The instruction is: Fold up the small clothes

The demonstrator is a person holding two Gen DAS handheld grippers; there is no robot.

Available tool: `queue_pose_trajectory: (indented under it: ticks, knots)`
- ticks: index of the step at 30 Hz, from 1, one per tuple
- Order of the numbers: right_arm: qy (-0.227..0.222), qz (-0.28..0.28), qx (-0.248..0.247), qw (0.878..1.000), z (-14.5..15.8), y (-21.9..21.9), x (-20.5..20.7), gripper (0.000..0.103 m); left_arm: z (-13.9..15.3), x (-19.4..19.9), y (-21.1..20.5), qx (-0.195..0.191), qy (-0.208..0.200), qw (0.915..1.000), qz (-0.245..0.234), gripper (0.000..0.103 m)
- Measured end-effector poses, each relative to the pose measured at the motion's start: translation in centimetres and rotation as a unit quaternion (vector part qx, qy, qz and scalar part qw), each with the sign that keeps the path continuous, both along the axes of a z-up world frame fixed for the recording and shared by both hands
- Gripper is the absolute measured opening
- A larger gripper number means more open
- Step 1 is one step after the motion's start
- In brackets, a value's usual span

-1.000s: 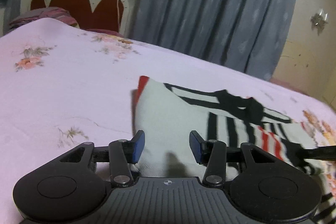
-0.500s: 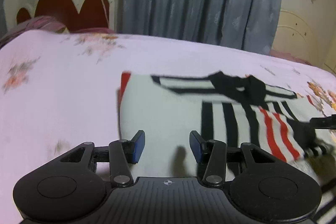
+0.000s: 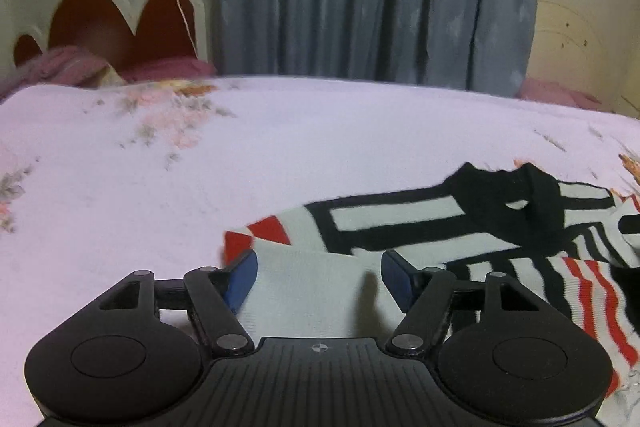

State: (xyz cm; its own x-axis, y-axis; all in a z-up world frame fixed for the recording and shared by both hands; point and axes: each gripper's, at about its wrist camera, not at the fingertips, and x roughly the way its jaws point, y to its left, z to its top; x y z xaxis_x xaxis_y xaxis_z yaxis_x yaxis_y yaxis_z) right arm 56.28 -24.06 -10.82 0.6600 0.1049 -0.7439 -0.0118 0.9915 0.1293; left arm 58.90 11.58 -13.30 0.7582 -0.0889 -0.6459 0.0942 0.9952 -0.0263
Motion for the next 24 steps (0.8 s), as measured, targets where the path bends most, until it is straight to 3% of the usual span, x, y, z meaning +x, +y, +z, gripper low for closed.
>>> queue_pose_trajectory:
  ticks: [2,4,5,7,10,14,16,19,21,24]
  knots:
    - [-0.003,0.03,0.007,1.0,-0.5,1.5,-0.4,0.036,-1.5,1.6,0.6,-0.008,0.032,0.9995,0.0,0.073]
    - [0.029,0.054,-0.008,0.998,-2.2,3.1,0.1,0.035,-1.6,2.4,1.0,-0.019,0.034,0.9992,-0.002,0.077]
    - [0.024,0.054,-0.026,0.998,-2.7,3.6,0.0,0.037,-1.2,2.4,0.8,-0.016,0.037,0.9992,0.002,0.077]
    - [0.016,0.048,-0.043,0.998,-2.1,4.3,-0.4,0.036,0.5,1.0,0.2,-0.002,0.011,0.9999,0.006,0.077]
    - [-0.029,0.057,-0.017,0.998,-0.2,5.6,-1.8,0.037,2.3,-1.5,-1.8,-0.063,-0.003,0.998,-0.007,0.077]
    - [-0.018,0.113,0.02,0.993,-0.4,9.5,-1.7,0.032,1.7,-3.6,-7.2,-0.039,-0.001,0.9982,-0.045,0.076]
    - [0.011,0.122,-0.003,0.992,-1.7,10.7,-1.7,0.028,0.0,-3.4,-7.2,-0.034,0.027,0.9984,-0.035,0.077]
    - [0.012,0.116,-0.045,0.992,-2.0,8.8,-2.7,0.025,-1.0,-4.7,-4.6,-0.035,0.028,0.9983,-0.039,0.076]
    - [0.01,0.08,-0.083,0.993,-1.9,6.2,-3.7,0.017,-1.1,-5.8,-3.6,-0.003,0.019,0.9988,-0.046,0.076]
    - [0.016,0.067,-0.075,0.995,-2.0,4.0,-4.1,0.017,-0.7,-5.6,-3.8,0.006,0.024,0.9989,-0.039,0.076]
